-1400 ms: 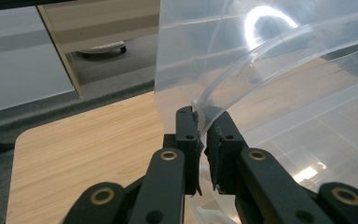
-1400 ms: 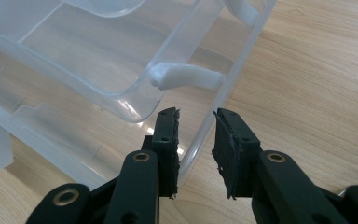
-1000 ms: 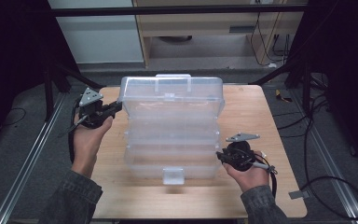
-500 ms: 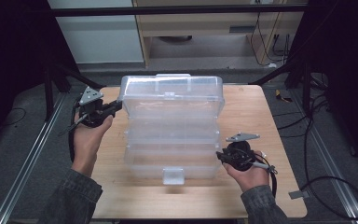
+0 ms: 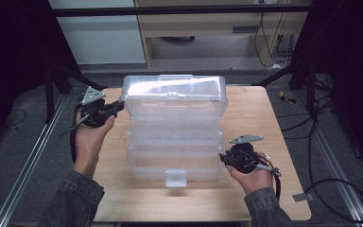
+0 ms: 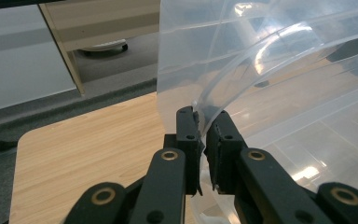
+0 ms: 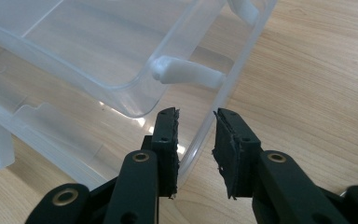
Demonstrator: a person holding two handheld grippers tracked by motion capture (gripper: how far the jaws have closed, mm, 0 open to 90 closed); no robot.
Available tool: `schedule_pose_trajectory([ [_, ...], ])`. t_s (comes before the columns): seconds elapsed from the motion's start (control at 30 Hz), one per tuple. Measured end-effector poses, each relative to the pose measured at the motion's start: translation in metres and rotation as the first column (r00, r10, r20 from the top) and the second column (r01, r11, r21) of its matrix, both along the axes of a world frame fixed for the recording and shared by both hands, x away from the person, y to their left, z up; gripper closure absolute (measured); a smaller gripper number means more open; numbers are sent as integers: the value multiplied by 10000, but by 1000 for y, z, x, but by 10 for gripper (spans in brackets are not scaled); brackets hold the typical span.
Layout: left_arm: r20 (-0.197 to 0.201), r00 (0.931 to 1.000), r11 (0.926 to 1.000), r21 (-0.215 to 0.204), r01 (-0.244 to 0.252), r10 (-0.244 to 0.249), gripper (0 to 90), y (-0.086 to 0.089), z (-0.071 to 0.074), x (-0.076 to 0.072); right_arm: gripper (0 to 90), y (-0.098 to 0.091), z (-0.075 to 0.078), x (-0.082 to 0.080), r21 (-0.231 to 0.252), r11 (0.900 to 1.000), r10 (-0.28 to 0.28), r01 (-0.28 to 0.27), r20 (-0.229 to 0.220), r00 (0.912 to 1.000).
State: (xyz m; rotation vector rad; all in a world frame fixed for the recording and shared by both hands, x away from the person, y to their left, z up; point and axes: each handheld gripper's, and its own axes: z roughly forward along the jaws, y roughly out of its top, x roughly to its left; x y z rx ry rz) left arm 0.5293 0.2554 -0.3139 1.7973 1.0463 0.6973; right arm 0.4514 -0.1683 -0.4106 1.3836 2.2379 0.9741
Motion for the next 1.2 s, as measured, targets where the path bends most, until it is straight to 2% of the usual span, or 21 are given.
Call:
schedule_pose_trajectory([
  [1.2,-58,9999,9999,67,-143,144,843,-3,5,13,692,-1,-1,0,71,10000,57,-57,16,10000],
])
